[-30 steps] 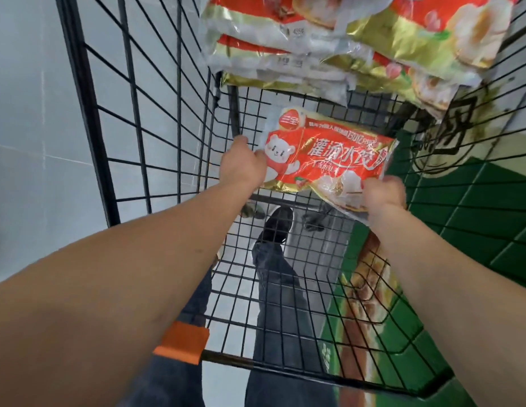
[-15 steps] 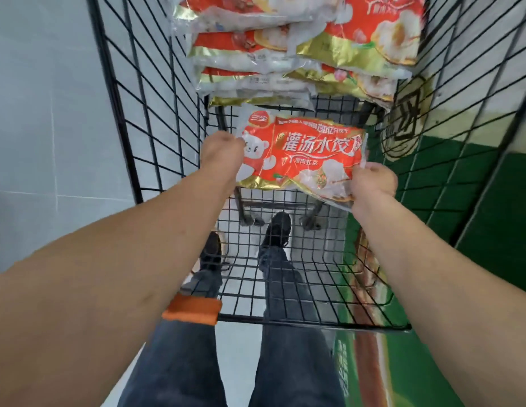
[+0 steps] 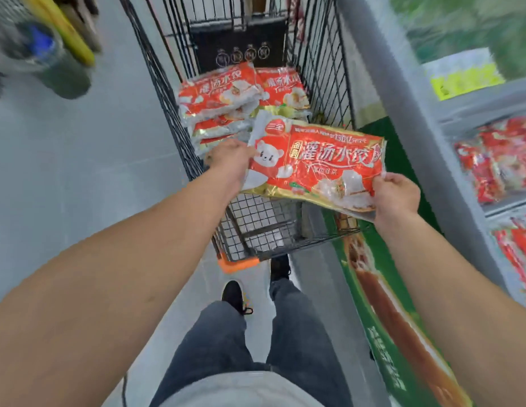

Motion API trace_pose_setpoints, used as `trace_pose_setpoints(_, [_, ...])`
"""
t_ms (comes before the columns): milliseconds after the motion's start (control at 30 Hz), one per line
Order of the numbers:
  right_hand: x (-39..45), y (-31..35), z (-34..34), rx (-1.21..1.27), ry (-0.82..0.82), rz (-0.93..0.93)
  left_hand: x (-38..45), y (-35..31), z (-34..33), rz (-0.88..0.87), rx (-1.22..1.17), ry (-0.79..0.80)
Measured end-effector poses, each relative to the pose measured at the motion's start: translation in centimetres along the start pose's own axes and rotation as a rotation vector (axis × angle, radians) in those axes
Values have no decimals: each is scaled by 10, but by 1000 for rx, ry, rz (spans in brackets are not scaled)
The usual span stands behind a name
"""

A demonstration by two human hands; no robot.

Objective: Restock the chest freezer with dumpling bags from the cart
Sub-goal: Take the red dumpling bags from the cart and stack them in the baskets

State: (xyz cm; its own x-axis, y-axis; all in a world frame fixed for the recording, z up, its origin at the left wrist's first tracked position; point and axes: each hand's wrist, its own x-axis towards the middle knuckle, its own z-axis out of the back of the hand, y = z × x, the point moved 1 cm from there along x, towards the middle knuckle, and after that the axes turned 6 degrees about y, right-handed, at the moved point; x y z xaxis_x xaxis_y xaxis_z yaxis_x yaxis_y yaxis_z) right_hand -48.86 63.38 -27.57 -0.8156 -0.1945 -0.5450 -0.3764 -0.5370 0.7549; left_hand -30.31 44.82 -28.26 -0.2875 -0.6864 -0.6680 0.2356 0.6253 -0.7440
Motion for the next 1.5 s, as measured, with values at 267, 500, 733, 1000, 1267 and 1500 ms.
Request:
trace_pose_setpoints(267, [-69,-26,137,194,-239,-21,-92,-8,-94,-138,307,216])
trace_pose_setpoints(500, [-83,-88,253,388,-408,-105,-150,28,-211,-278,599,373])
trace_pose_setpoints(733, [-57,-140,363,437,-492,-146,-187,81,-336,-368,818,484])
trace_pose_setpoints(1000, [-3,-166,437,436,-492,-214,-188,113,-440,-381,945,469])
trace_pose_setpoints(1267, [60,-155,463,468,-475,-309,-146,121,-523,-336,993,539])
trace_pose_setpoints(1500, [152,-131,495,452,-555,-385,-100,113,-634,-380,1128,631])
